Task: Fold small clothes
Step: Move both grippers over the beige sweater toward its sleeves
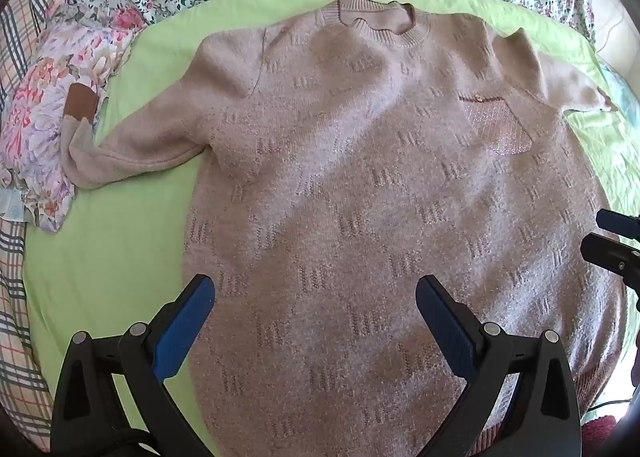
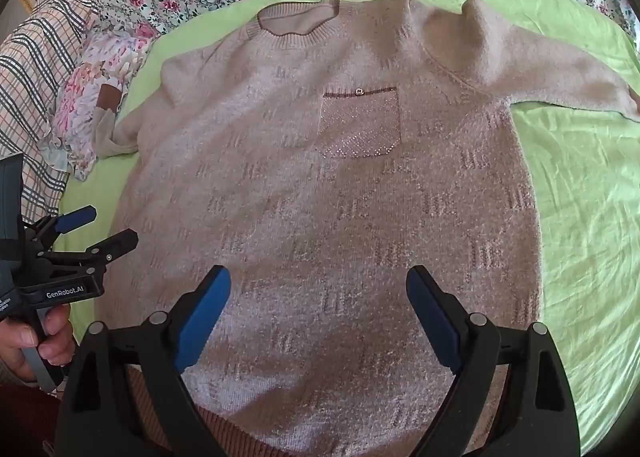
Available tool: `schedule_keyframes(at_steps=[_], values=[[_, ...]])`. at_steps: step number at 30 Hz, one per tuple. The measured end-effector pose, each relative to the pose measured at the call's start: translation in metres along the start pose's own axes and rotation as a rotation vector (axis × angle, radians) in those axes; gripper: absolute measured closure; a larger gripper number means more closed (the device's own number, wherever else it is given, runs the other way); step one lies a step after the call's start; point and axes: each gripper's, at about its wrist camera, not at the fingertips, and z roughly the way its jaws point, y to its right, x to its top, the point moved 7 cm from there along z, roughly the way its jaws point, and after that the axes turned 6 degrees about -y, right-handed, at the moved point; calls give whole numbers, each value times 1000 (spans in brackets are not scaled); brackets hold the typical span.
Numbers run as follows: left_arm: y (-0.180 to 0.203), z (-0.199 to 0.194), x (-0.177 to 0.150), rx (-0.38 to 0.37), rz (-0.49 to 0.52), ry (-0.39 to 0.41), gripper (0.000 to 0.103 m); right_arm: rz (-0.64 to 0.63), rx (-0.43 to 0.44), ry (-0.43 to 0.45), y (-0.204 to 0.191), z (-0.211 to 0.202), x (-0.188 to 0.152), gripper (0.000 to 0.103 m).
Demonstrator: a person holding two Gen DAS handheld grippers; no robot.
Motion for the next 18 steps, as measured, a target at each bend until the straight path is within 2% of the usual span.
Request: schedule_keyframes(at_steps=[10,17,18], values=[[2,3,-4,0,-2,-6,2,-10,-23,-6,1,6,-5,13],[2,4,-6,-12,-5,-7,2,-2,4,-13,-1,10,-7,13],[1,6,-3,-8,-3,19,2,-2,-2,-22,-2,11,-7,13]])
